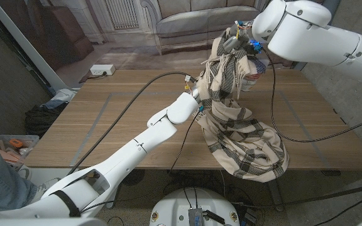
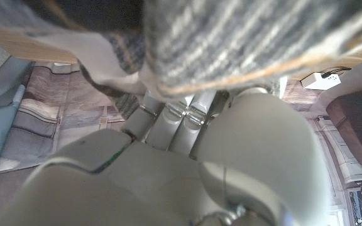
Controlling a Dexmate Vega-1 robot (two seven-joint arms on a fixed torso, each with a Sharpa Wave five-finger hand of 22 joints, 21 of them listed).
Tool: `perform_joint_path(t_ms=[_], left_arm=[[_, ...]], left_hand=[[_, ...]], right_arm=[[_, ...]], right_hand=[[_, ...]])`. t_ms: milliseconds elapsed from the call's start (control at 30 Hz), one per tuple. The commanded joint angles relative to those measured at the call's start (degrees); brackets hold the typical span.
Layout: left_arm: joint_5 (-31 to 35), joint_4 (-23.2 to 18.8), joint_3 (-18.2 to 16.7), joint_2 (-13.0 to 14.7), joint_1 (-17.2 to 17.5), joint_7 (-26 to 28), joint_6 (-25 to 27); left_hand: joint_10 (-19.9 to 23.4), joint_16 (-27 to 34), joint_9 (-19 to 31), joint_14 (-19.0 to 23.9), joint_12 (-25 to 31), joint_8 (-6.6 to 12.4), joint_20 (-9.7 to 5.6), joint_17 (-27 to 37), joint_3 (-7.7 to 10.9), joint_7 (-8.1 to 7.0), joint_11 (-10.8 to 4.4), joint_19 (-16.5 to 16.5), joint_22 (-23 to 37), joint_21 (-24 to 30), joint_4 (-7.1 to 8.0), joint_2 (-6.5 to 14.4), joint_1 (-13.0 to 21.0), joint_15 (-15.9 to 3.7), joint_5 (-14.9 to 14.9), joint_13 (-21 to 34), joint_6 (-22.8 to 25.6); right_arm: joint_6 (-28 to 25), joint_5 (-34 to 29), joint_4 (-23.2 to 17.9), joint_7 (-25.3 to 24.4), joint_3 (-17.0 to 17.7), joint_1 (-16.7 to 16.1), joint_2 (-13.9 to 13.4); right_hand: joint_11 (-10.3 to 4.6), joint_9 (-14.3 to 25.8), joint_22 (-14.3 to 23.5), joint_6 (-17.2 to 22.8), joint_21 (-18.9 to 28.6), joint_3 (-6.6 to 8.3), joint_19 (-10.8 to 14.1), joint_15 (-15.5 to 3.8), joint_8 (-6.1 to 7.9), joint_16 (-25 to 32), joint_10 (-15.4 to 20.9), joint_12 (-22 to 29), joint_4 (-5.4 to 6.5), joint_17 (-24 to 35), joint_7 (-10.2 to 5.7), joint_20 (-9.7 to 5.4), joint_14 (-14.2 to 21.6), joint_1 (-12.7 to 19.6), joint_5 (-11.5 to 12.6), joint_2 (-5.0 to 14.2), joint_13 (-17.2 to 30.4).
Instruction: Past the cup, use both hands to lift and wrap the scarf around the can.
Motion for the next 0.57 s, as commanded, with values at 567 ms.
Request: perform_joint_path(t_ms=[567], left_arm=[[-0.9,-1.7,1.0,1.8,-0.7,-3.3,0.4]], left_hand=[[8.1,0.4,0.2,0.1,0.2,0.44,-0.81,0.2,13.75,-3.8,-8.04,-0.4,0.0,-0.4,12.13,7.9,3.6,-3.88,0.3,0.3,17.6]], right_arm=[[-0.1,12.1,-4.1,-13.2,3.7,-2.0,-2.1]], right_hand=[[-0.26,-0.1,0.1,-0.3,0.8,2.7,-0.7,0.11,0.41,-0.7,0.3,0.1,-0.02,1.0,-0.29,-8.74,0.6,-1.4,0.0,-0.7,0.2]])
